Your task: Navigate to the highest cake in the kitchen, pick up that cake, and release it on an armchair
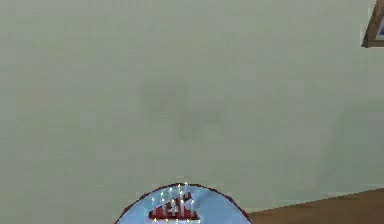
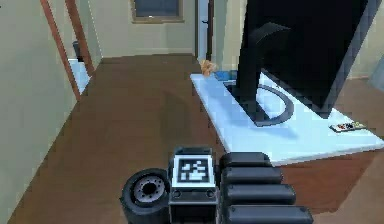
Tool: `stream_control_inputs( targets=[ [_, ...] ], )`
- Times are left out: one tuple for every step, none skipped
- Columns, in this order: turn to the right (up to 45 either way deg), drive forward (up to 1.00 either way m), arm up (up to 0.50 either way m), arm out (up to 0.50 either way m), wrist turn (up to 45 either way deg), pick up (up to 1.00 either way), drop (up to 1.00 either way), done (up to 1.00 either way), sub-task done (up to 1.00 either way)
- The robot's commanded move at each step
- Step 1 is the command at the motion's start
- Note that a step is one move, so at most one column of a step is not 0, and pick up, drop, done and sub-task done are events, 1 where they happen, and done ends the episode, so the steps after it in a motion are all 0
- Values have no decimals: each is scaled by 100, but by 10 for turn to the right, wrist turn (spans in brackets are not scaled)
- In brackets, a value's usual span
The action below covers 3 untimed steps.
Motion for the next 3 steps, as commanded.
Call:
stream_control_inputs(
  targets=[
    [300,0,0,0,0,0,0,0,0],
    [0,40,0,0,0,0,0,0,0],
    [450,0,0,0,0,0,0,0,0]
  ],
)
